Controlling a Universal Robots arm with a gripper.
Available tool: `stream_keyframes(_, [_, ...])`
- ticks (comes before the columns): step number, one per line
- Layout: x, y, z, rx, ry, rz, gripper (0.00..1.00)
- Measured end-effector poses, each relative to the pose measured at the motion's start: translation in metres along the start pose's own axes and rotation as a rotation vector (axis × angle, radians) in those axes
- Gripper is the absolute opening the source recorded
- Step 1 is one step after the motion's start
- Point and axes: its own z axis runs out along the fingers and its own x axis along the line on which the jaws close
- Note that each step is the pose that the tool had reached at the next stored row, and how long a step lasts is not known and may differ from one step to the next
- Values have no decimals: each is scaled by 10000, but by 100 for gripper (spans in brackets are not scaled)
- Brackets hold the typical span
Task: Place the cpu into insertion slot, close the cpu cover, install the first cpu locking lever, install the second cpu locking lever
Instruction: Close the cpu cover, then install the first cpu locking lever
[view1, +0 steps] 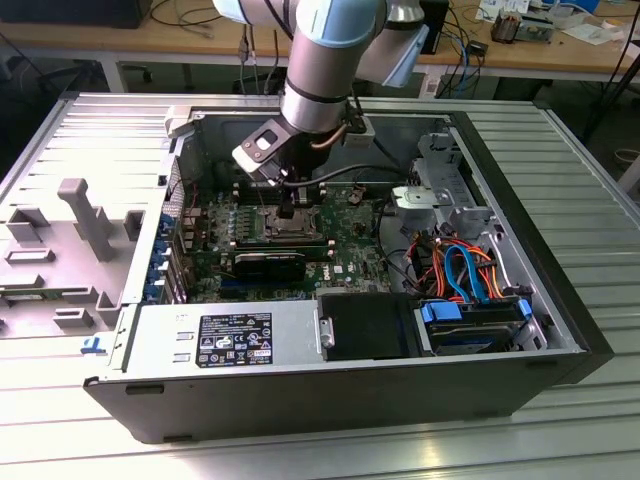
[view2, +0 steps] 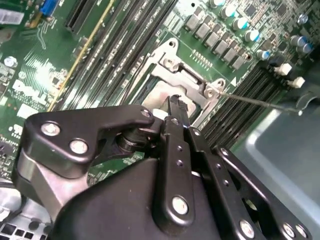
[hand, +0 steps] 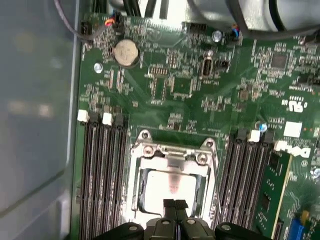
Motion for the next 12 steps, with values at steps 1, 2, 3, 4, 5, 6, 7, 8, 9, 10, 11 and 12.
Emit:
stream_keyframes(1, [0, 10, -31, 6, 9, -1, 11])
stream_keyframes(2, [1, 6, -64, 5, 24, -3, 11])
stream_keyframes(3, [3, 2, -94, 1, 36, -5, 11])
stream_keyframes(4, [4, -3, -124, 1, 50, -7, 11])
stream_keyframes(5, [7, -12, -176, -6, 96, -16, 11])
stream_keyframes(6, [7, -15, -196, -8, 117, -20, 11])
stream_keyframes(7, [8, -15, -196, -8, 118, -21, 11])
stream_keyframes(8, [7, -15, -196, -8, 119, -21, 11])
stream_keyframes(9, [7, -15, -196, -4, 107, -89, 11])
stream_keyframes(10, [7, -15, -196, -2, 100, -130, 11])
stream_keyframes(11, [7, -15, -196, 1, 92, -184, 11])
stream_keyframes(12, [7, -15, -196, 5, 79, -252, 11])
